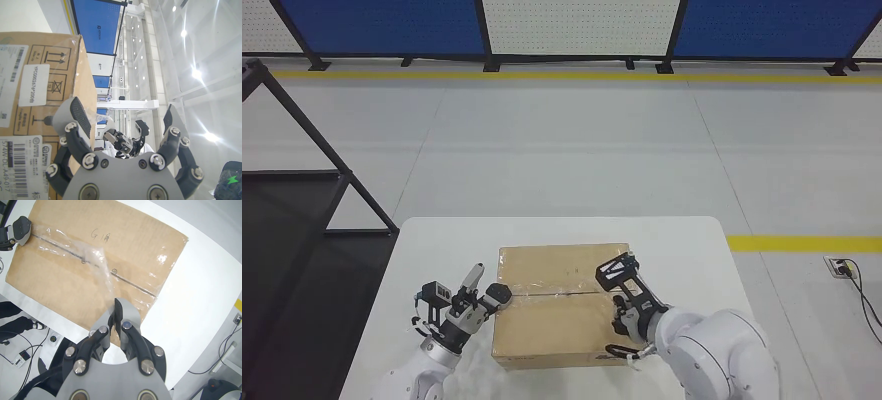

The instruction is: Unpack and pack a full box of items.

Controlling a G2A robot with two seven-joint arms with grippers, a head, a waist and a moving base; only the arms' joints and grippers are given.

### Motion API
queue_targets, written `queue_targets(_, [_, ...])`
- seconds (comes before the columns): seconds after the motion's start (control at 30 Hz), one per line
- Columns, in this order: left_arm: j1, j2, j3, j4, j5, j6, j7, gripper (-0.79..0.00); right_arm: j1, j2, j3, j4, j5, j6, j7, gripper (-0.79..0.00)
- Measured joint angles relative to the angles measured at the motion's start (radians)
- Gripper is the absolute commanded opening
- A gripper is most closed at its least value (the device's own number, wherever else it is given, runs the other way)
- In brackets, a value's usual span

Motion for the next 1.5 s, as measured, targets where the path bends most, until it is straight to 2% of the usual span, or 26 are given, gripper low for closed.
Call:
queue_targets(0.17, [0.0, 0.0, 0.001, 0.0, 0.0, 0.0, -0.001, 0.0, 0.023, 0.004, 0.043, 0.002, 0.101, 0.044, 0.038, -0.785])
queue_targets(0.37, [0.001, 0.0, 0.002, 0.001, -0.003, -0.002, -0.002, 0.0, 0.057, 0.03, 0.067, 0.072, 0.211, 0.098, 0.037, -0.785])
queue_targets(0.57, [0.005, 0.001, -0.001, 0.002, -0.005, -0.007, -0.003, 0.0, 0.108, 0.078, 0.045, 0.108, 0.259, 0.175, 0.037, -0.785])
queue_targets(0.77, [0.008, 0.001, -0.002, 0.003, -0.004, -0.008, -0.005, 0.0, 0.129, 0.141, 0.03, 0.085, 0.301, 0.243, 0.037, -0.785])
queue_targets(0.97, [0.008, 0.001, 0.001, 0.001, -0.006, -0.007, -0.006, 0.0, 0.157, 0.219, 0.007, 0.108, 0.42, 0.288, 0.037, -0.785])
queue_targets(1.17, [0.01, 0.002, 0.001, 0.0, -0.004, -0.01, -0.004, 0.0, 0.24, 0.316, -0.06, 0.165, 0.577, 0.327, 0.037, -0.785])
queue_targets(1.5, [0.016, 0.002, 0.003, -0.004, 0.002, -0.009, -0.001, 0.0, 0.42, 0.51, -0.213, 0.21, 0.854, 0.386, 0.037, -0.785])
